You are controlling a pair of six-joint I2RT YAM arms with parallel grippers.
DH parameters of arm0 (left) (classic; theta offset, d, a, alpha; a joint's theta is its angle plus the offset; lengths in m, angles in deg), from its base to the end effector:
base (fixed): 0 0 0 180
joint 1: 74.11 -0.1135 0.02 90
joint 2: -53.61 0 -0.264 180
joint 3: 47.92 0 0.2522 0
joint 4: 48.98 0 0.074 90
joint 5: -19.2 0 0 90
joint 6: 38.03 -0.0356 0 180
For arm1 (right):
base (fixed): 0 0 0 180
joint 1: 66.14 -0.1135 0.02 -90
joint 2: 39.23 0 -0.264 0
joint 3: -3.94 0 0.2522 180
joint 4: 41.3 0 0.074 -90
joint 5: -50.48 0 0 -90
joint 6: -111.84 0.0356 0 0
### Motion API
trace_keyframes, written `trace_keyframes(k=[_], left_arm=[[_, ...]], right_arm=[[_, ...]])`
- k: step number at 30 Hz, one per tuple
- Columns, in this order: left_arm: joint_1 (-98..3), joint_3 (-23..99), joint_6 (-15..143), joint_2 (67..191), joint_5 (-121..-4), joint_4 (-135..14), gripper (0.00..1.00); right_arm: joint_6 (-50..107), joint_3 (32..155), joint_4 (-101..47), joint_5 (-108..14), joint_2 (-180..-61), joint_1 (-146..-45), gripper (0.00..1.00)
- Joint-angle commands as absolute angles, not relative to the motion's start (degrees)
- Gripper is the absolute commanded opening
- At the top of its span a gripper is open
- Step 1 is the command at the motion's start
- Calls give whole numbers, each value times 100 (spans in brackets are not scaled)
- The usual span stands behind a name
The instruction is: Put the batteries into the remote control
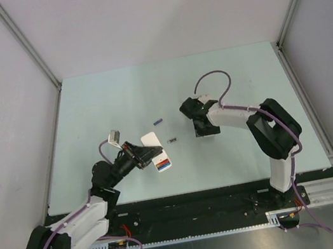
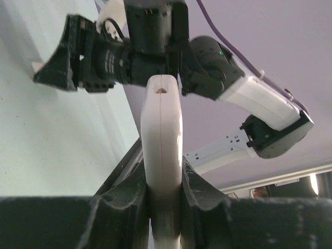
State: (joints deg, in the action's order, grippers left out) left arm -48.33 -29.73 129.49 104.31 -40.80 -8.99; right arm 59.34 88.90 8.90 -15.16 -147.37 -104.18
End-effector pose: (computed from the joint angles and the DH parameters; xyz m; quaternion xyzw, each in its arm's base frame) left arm 0.1448 -0.0897 0.1959 -0.1029 0.6581 -0.6753 0.3167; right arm 0.2961 0.2130 0.1631 0.0259 0.9674 -0.0785 0.2395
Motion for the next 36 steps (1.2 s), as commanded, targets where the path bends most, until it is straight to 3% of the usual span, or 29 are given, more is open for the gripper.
trace_keyframes(k=[1,5,6,11,20,27,36], left_arm=[[-4879,-2959,12861,10528,-4267,-720,0],[-4879,-2827,12800,10765,-4382,-728,0],[-4879,-2809,12800,10801,-4460,-728,0],[-4862,-2520,12765,11161,-4584,-737,0],[-4590,-1694,12580,12084,-4996,-728,0],[-4220,-1324,12439,12620,-5471,-282,0],[-4036,-1254,13291,13797,-5551,1451,0]], right_arm=[[5111,8320,1079,-1570,-14340,-10735,34],[4979,8230,1130,-1763,-13847,-10841,24],[4944,8230,1183,-1790,-13724,-10876,17],[4821,8248,1587,-2220,-12635,-11070,0],[5031,9178,2633,-2696,-11561,-11816,0],[5251,10136,2896,-2564,-11815,-12414,0],[5137,10823,3046,-2467,-12360,-12599,0]])
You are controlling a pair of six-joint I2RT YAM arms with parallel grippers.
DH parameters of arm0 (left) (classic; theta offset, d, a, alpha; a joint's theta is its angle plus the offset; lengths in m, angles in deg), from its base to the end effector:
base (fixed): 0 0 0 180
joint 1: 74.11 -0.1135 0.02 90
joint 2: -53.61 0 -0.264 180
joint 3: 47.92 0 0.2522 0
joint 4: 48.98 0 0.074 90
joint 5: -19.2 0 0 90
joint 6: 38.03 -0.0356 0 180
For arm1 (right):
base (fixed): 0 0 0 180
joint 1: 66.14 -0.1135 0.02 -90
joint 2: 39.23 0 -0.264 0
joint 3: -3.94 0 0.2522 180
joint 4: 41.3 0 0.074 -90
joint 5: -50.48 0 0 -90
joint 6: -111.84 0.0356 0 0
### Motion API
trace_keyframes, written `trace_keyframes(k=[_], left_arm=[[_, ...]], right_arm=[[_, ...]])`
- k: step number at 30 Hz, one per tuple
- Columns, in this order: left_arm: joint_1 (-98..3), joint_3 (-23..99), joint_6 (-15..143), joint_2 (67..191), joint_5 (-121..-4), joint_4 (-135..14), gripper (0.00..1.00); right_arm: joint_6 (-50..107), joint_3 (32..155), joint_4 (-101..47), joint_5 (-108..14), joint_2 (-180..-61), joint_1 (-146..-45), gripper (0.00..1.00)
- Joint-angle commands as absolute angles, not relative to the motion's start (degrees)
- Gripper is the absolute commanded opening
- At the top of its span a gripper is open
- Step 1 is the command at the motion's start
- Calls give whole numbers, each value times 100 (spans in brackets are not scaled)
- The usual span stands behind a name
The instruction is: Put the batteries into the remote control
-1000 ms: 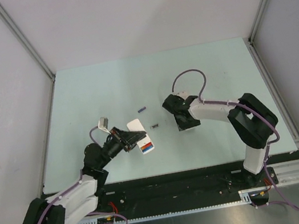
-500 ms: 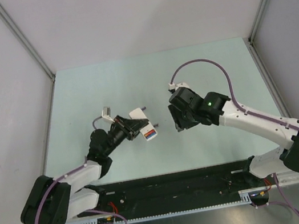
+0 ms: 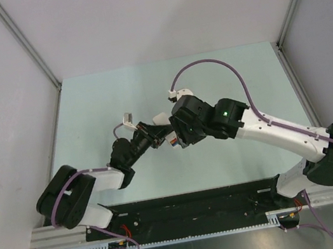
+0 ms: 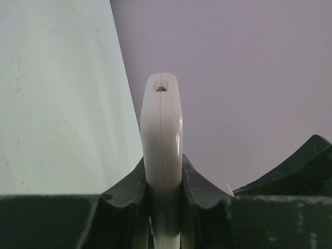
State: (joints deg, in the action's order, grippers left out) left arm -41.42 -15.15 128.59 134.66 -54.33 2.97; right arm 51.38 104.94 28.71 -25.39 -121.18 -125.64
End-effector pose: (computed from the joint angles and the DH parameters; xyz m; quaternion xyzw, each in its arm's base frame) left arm 0.2089 -0.1460 0.1930 -0.1564 0.6670 -0.6455 0.3377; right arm 0.1546 0.2453 0.3729 -0.2021 0.9142 0.1498 0.3177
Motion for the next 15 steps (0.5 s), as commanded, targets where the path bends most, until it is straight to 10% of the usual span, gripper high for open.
trace_keyframes(k=[1,15], left_arm=[[-4027,-1219,13318,13824,-5551,1460,0],[-4009,-1183,13380,13833,-5480,1372,0]], right_arm=[[5137,10849,3064,-2475,-12439,-12590,0],[5050,11376,3353,-2353,-13046,-12722,0]])
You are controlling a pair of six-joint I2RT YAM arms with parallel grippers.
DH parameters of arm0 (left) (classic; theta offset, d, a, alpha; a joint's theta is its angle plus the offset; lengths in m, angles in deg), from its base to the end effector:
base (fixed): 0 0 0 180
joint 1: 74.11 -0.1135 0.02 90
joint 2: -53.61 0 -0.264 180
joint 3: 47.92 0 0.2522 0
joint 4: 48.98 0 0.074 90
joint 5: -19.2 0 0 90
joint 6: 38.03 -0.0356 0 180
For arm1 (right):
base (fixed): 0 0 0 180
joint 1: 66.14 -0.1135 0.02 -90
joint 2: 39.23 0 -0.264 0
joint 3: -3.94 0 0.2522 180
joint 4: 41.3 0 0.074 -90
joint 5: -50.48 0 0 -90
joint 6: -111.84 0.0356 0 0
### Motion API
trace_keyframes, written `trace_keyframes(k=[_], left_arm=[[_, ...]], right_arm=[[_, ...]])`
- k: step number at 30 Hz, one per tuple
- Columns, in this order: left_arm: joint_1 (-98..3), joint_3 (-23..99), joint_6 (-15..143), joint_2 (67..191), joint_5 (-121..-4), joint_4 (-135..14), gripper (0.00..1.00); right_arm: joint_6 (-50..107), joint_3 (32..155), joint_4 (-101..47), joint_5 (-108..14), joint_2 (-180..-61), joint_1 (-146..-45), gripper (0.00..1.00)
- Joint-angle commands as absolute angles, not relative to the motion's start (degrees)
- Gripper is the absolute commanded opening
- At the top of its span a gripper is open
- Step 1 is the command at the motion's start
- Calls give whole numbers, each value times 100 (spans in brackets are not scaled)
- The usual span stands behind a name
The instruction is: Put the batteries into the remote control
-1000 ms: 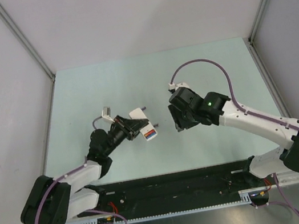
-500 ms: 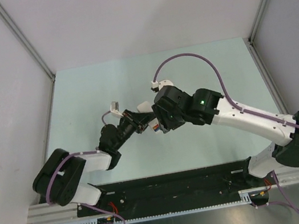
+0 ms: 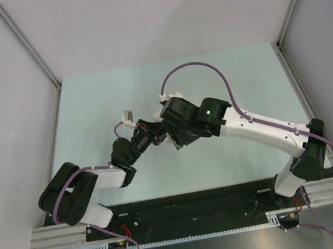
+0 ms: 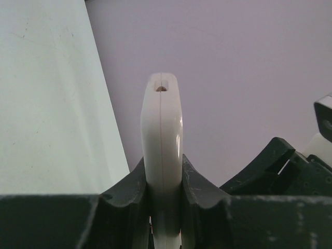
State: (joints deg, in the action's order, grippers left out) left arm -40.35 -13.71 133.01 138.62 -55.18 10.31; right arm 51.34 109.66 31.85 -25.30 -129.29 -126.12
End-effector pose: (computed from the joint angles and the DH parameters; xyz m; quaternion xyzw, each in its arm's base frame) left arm 0.2138 -0.1544 0.1970 -0.1650 0.6338 -0.6800 0.3296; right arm 0.1684 0.2739 0.3541 -0.2170 0.9282 0.1111 0.2809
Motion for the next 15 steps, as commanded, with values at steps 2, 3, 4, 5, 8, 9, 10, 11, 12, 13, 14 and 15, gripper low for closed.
trace_keyframes(k=[2,3,4,5,8,9,10,11,12,13,14,15], left_arm=[[-4009,-1218,13380,13833,-5472,1320,0],[-4000,-1218,13388,13825,-5463,1302,0],[-4009,-1236,13389,13825,-5454,1250,0],[-4000,-1253,13389,13799,-5445,1223,0],[-4000,-1280,13389,13755,-5437,1109,0],[-4000,-1280,13389,13720,-5428,1030,0],[-4009,-1271,13389,13719,-5410,977,0],[-4009,-1262,13389,13711,-5384,933,0],[-4009,-1245,13389,13702,-5332,854,0],[-4000,-1236,13397,13702,-5322,828,0],[-4000,-1236,13406,13710,-5313,827,0],[-4000,-1236,13406,13702,-5305,801,0]], right_arm=[[5014,11481,3415,-2317,-13107,-12757,0],[4979,11499,3424,-2300,-13125,-12766,0],[4953,11508,3450,-2291,-13160,-12757,0],[4935,11517,3468,-2282,-13178,-12757,0],[4821,11509,3547,-2203,-13222,-12749,0],[4795,11508,3573,-2142,-13231,-12748,0],[4751,11500,3591,-2115,-13239,-12748,0],[4724,11491,3600,-2115,-13240,-12748,0],[4716,11456,3600,-2089,-13240,-12740,0],[4689,11447,3600,-2080,-13231,-12731,0],[4672,11438,3591,-2080,-13231,-12731,0],[4663,11412,3583,-2080,-13231,-12722,0]])
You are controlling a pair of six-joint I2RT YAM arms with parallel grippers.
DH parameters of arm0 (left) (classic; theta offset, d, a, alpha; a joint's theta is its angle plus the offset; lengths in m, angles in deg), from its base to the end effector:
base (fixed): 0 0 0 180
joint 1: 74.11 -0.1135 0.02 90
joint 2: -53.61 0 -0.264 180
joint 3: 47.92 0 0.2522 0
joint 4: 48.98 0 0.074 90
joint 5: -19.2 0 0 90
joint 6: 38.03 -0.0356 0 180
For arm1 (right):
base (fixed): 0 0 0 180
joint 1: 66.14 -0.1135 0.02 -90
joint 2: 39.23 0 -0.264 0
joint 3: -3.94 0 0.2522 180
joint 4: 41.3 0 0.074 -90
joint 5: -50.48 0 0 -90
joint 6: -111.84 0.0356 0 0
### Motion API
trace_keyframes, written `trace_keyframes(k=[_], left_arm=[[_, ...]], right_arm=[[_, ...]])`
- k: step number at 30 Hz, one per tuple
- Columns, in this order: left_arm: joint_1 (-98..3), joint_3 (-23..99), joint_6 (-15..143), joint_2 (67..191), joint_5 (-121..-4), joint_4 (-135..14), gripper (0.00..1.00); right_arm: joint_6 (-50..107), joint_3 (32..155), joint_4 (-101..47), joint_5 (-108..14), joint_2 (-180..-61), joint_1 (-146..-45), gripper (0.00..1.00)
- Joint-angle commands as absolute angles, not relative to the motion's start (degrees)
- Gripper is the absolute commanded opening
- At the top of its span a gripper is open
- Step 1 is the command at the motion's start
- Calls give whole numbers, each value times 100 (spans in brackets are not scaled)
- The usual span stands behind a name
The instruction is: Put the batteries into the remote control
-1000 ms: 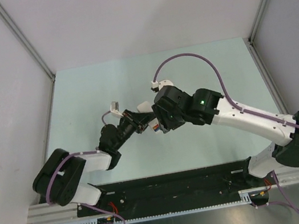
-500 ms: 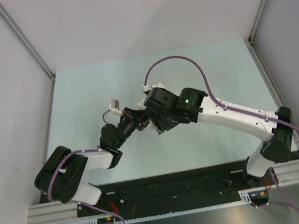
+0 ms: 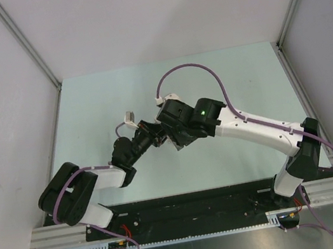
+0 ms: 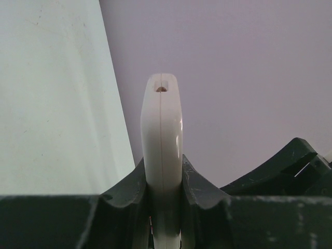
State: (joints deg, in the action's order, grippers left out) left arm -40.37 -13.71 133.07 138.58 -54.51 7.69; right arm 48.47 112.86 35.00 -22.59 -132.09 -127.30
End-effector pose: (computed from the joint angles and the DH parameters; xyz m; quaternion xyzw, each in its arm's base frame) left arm 0.2140 -0.1549 0.1923 -0.1699 0.6494 -0.6705 0.3159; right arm 0.1679 0.2833 0.3531 -0.2476 0.9241 0.0736 0.2817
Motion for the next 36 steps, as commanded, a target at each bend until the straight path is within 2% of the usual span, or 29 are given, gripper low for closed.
trace_keyframes(k=[1,36], left_arm=[[-4009,-1227,13406,13702,-5305,783,0],[-3983,-1148,13213,13412,-5366,309,0]], right_arm=[[4645,11403,3574,-2089,-13231,-12713,0],[4777,11271,3266,-2423,-13512,-12652,0]])
